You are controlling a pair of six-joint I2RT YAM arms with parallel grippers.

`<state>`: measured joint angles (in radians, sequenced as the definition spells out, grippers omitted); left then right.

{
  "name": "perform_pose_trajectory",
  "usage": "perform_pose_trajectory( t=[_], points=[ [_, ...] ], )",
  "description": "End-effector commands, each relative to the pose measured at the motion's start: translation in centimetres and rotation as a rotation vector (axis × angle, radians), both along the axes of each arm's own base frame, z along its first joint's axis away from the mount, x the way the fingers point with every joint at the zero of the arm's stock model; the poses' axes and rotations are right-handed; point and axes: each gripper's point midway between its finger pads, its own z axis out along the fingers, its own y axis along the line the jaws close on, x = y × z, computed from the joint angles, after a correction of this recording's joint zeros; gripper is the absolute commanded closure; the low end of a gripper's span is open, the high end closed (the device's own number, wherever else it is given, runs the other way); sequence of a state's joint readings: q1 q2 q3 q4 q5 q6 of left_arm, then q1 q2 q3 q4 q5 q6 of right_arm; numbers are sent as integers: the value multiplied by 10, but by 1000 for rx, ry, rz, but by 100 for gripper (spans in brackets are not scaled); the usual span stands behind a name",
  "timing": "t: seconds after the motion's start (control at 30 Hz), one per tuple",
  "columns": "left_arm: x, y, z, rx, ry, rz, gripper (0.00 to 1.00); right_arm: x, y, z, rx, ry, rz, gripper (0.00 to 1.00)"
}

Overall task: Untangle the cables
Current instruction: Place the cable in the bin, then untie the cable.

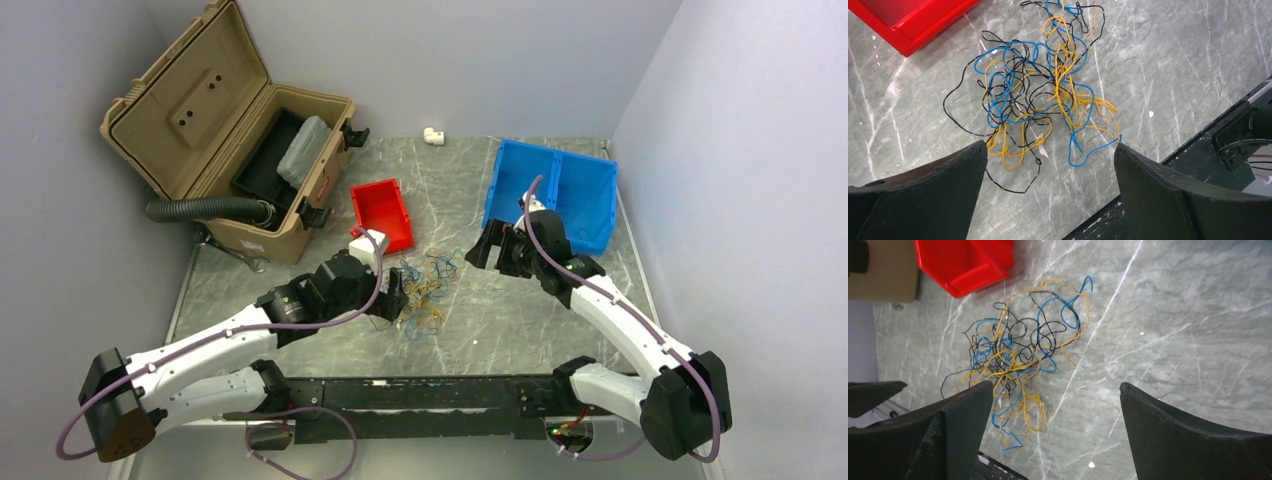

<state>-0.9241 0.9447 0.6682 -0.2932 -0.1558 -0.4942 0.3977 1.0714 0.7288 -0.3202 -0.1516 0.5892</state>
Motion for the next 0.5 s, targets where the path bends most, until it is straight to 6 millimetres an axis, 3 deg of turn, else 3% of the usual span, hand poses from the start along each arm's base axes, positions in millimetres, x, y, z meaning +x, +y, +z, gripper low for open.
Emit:
perform_pose_trajectory(
  t=[0.0, 0.1, 0.2, 0.47],
  points=[
    [14, -10, 25, -51, -55, 27, 0, -3, 15, 8, 76, -36, 44, 0],
    [17, -11, 22, -45, -50, 29, 1, -6, 23, 5, 97, -35, 68, 1],
    [18, -12, 18, -41, -43, 30, 0, -6, 31, 3, 116, -33, 85, 13],
    [29, -16, 3, -9, -12, 34, 5, 2, 49, -10, 105, 3, 90, 26]
  ],
)
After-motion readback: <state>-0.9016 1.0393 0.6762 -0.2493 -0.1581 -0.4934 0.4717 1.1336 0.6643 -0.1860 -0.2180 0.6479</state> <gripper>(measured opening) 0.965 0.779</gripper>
